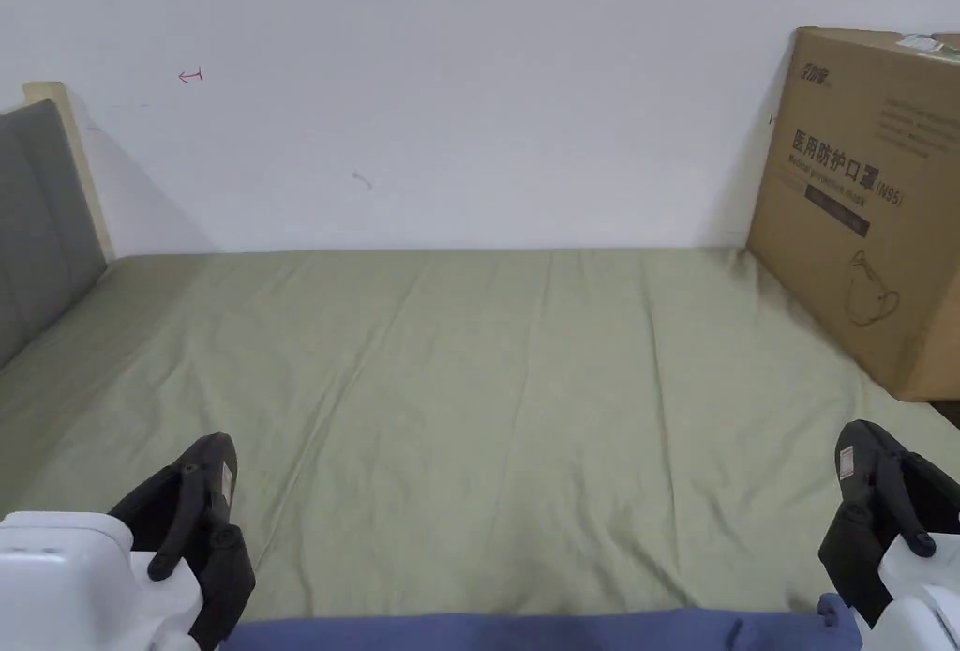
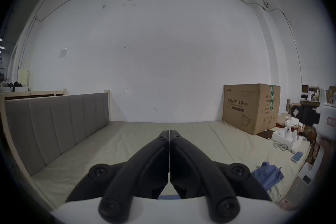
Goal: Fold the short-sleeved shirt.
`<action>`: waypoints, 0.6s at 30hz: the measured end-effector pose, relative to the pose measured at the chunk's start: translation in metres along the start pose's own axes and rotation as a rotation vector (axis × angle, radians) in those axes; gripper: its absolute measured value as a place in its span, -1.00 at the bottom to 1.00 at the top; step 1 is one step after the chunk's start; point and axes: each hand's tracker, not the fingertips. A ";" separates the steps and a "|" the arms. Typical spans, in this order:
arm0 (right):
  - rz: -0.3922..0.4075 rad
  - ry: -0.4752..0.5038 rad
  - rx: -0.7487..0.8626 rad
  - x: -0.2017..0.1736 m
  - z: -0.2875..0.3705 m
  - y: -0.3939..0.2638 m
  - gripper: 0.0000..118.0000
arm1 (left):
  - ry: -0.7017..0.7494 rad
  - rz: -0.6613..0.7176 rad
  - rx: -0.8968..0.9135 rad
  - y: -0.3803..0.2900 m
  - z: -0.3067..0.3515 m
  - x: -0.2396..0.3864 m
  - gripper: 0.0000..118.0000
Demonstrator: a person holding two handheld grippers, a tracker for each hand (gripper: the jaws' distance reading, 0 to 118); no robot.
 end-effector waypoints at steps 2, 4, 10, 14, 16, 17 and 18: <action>0.002 0.002 -0.004 0.001 0.000 0.000 -1.00 | 0.017 -0.010 -0.015 -0.001 0.000 0.000 -1.00; 0.001 0.014 -0.022 0.004 0.001 0.003 -1.00 | 0.012 0.027 -0.036 0.005 -0.003 -0.013 -1.00; 0.075 0.054 -0.093 0.010 0.005 0.002 -1.00 | -0.274 0.377 -0.535 -0.010 -0.086 -0.137 -0.99; 0.093 0.121 -0.177 -0.002 0.002 -0.010 -1.00 | -0.396 0.789 -0.803 -0.094 -0.116 -0.203 -0.73; 0.110 0.143 -0.205 -0.012 -0.003 -0.016 -1.00 | -0.366 0.837 -0.839 -0.124 -0.119 -0.220 0.24; 0.108 0.154 -0.217 -0.016 -0.005 -0.019 -1.00 | -0.369 0.866 -0.841 -0.139 -0.120 -0.227 0.49; 0.098 0.168 -0.227 -0.020 -0.008 -0.021 -1.00 | -0.371 0.897 -0.846 -0.152 -0.122 -0.231 0.71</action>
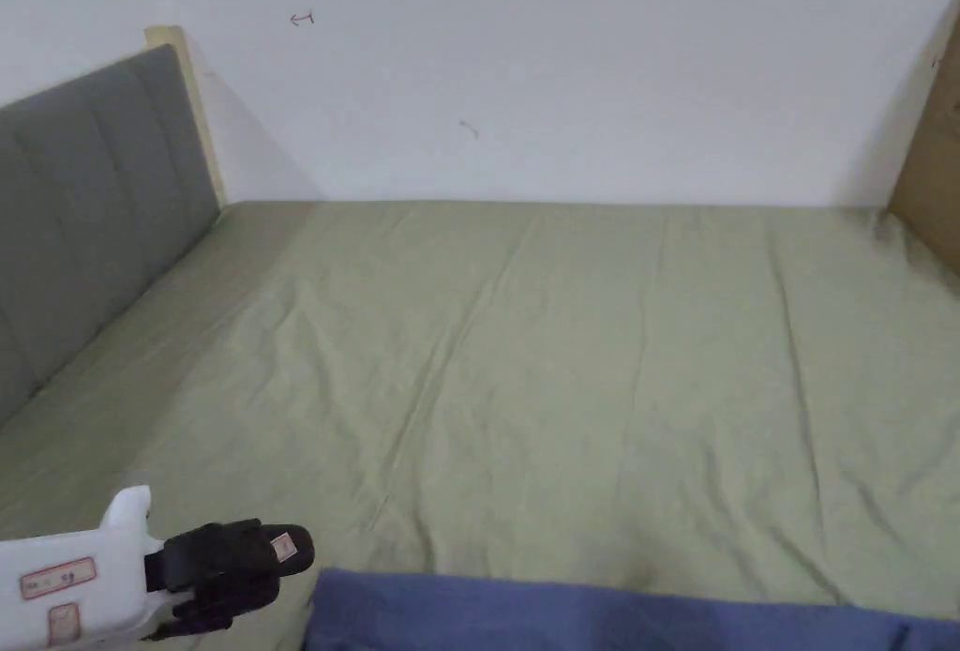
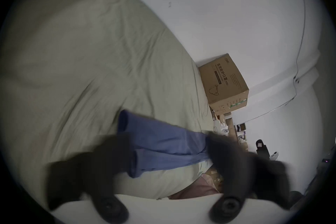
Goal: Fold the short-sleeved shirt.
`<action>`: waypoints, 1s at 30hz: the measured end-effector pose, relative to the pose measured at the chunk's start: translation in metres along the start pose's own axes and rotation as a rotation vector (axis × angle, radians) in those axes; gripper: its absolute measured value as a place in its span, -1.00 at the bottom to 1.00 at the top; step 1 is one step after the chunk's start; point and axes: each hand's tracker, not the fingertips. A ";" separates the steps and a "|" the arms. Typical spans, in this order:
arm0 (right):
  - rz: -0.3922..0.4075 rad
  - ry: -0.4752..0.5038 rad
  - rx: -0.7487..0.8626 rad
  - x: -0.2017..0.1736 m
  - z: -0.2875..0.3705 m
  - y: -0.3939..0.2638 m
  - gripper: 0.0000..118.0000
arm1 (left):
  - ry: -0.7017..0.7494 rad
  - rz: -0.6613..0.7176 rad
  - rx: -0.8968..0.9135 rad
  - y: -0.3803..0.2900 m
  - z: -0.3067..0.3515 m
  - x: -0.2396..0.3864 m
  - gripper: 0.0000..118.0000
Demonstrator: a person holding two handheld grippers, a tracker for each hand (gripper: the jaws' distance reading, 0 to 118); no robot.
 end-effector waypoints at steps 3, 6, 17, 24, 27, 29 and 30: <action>-0.057 0.027 -0.033 -0.005 -0.012 0.000 -1.00 | -0.057 0.083 -0.028 -0.005 -0.007 -0.038 0.96; -0.062 0.011 -0.058 -0.011 -0.024 0.000 -1.00 | -0.104 0.167 -0.057 -0.013 -0.024 -0.072 1.00; -0.055 0.059 -0.123 -0.034 -0.047 0.001 -1.00 | -0.128 0.195 -0.135 -0.032 -0.111 -0.107 -0.95; -0.055 0.087 -0.140 -0.030 -0.044 0.000 -1.00 | 0.182 -0.178 -0.128 -0.039 -0.089 -0.030 -0.95; -0.066 0.091 -0.122 -0.023 -0.037 0.000 -1.00 | 0.476 -0.509 -0.107 -0.040 -0.058 0.022 -0.94; -0.098 0.104 -0.123 -0.017 -0.034 -0.003 -1.00 | 0.791 -0.775 -0.117 -0.055 -0.051 0.047 -0.94; -0.106 0.106 -0.124 -0.014 -0.032 -0.005 -1.00 | 0.877 -0.825 -0.122 -0.058 -0.047 0.051 -0.94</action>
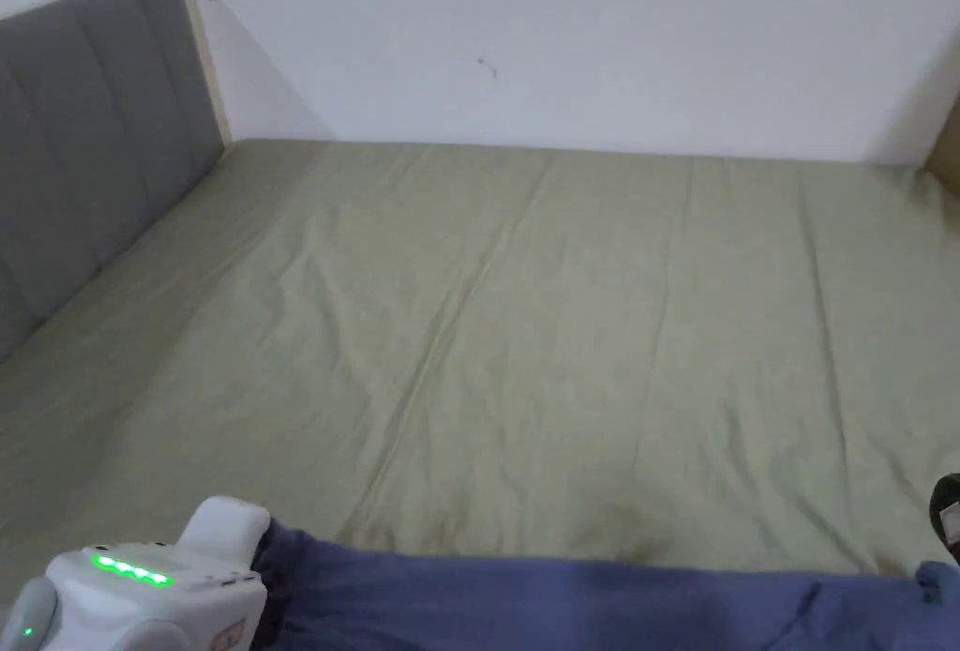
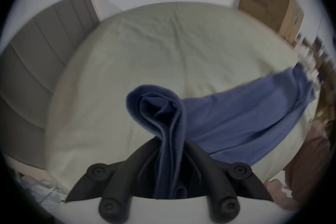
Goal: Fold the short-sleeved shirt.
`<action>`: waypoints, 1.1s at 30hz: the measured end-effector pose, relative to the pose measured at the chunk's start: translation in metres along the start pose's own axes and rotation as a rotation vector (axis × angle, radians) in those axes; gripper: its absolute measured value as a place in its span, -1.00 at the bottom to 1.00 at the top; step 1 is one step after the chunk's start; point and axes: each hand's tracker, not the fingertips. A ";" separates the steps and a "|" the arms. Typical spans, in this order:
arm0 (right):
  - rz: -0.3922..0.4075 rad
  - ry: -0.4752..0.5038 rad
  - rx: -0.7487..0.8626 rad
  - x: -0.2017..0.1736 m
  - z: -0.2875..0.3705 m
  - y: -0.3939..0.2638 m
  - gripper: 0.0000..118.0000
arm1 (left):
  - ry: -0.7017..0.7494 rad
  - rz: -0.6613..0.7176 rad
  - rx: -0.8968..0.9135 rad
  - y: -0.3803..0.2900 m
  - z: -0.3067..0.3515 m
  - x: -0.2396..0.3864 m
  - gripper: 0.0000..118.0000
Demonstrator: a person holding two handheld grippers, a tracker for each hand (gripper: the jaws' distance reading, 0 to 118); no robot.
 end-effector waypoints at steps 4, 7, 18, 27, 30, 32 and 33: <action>-0.017 -0.004 -0.012 0.014 0.013 -0.011 -1.00 | -0.411 0.411 -0.020 0.013 0.018 0.005 -0.93; -0.021 -0.020 -0.020 0.026 0.025 -0.016 -1.00 | -0.638 0.502 0.036 0.042 0.021 0.054 -0.93; -0.051 -0.104 -0.042 0.063 0.046 -0.016 -1.00 | -0.720 0.249 0.042 0.090 0.025 0.147 0.91; -0.125 -0.096 -0.064 0.073 0.037 -0.018 -1.00 | -0.595 0.275 0.009 0.072 0.007 0.139 -0.97; -0.106 -0.102 -0.077 0.073 0.038 -0.021 -1.00 | -0.643 0.212 0.001 0.077 -0.012 0.176 -0.97; -0.095 -0.105 -0.094 0.074 0.037 -0.023 -1.00 | -0.637 0.159 -0.035 0.077 -0.030 0.202 -0.97; -0.097 -0.103 -0.104 0.075 0.037 -0.024 -1.00 | -0.634 0.128 -0.071 0.076 -0.039 0.216 -0.97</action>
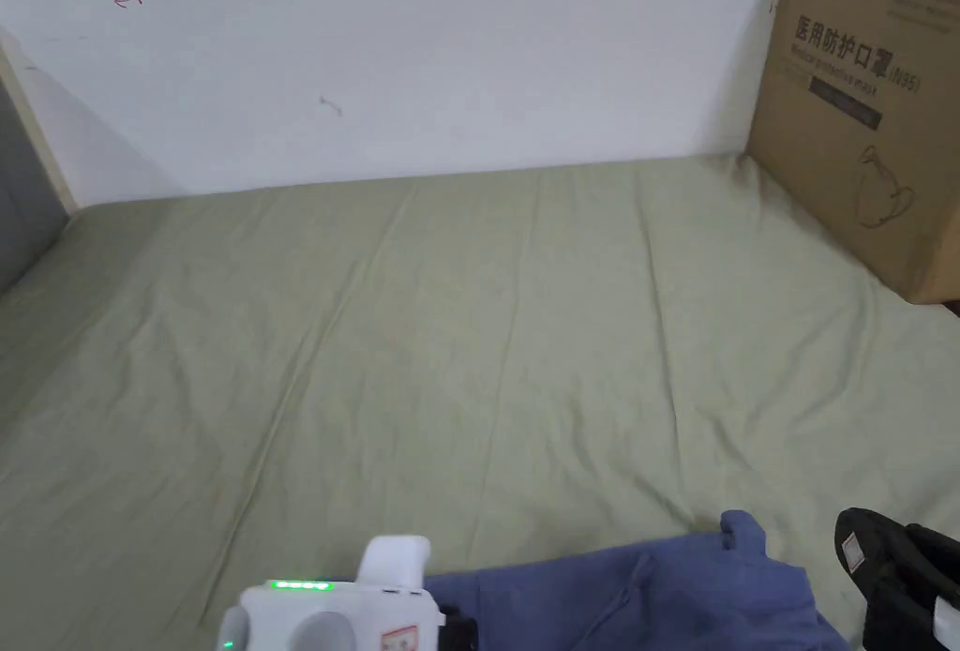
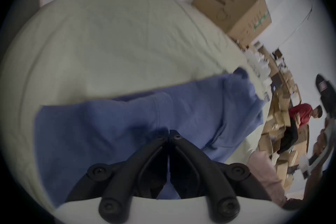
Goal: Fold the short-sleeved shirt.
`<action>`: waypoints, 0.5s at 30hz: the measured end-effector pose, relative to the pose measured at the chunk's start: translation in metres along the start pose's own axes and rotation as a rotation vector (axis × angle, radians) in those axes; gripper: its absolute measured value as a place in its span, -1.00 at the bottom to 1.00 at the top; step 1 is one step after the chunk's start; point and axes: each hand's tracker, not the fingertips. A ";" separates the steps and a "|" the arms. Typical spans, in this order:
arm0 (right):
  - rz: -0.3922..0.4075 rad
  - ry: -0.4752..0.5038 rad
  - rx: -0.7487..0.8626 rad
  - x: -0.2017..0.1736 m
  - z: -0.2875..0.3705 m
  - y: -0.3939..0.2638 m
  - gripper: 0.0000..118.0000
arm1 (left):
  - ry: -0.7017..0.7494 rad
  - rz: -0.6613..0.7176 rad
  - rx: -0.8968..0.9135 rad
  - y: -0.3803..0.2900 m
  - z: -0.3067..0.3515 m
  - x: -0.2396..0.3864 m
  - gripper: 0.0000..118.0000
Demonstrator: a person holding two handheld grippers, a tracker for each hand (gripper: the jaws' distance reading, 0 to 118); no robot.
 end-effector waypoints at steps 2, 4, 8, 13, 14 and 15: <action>-0.016 -0.003 -0.019 0.001 -0.001 -0.002 -1.00 | -0.012 -0.013 -0.040 -0.004 -0.022 0.007 -0.98; -0.030 -0.007 -0.035 0.001 -0.003 -0.003 -1.00 | -0.029 0.022 0.015 -0.005 -0.022 0.010 -0.98; -0.060 0.008 -0.050 0.001 -0.006 -0.003 -1.00 | -0.429 0.228 0.042 -0.006 0.010 -0.007 -0.97; -0.046 0.017 -0.047 -0.005 -0.009 0.001 -1.00 | -0.447 0.323 0.268 -0.012 0.095 -0.060 -0.97; -0.047 0.020 -0.046 -0.006 -0.010 0.002 -1.00 | -0.427 0.365 0.270 -0.014 0.107 -0.080 -0.97; -0.049 0.022 -0.046 -0.008 -0.011 0.002 -1.00 | -0.419 0.394 0.287 -0.017 0.116 -0.103 -0.96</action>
